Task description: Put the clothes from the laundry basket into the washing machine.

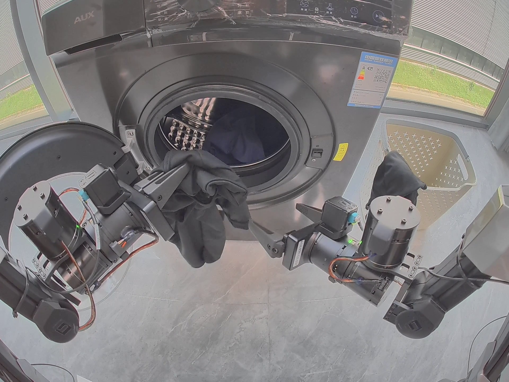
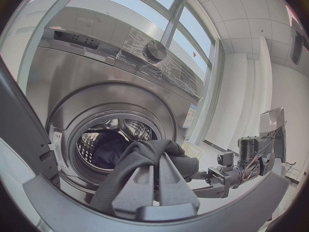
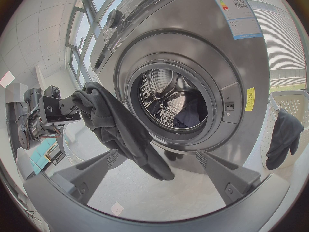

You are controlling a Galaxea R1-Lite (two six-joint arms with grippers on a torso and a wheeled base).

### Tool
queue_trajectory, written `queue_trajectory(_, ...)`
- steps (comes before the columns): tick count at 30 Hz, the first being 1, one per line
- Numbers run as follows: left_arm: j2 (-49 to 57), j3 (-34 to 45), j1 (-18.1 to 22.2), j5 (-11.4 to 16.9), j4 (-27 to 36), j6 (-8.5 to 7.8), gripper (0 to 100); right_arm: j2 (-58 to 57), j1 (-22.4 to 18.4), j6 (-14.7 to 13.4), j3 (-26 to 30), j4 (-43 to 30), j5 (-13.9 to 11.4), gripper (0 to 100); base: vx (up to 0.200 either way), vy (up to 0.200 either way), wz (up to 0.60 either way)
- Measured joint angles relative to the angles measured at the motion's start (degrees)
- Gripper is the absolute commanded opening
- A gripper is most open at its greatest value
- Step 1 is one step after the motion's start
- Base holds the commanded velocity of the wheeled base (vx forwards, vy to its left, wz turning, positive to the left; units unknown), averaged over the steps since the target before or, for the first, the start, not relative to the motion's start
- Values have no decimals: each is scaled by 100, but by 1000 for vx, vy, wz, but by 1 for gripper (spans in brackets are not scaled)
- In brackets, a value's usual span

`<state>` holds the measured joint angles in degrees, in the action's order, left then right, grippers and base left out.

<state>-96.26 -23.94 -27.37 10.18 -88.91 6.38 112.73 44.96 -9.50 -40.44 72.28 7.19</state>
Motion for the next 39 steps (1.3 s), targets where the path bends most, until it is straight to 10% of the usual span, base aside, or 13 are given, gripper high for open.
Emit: queue_trajectory(39,89,134,-251,44,-5,7,0,1318,-6,296,-2425,78,-336,100,0,0,0)
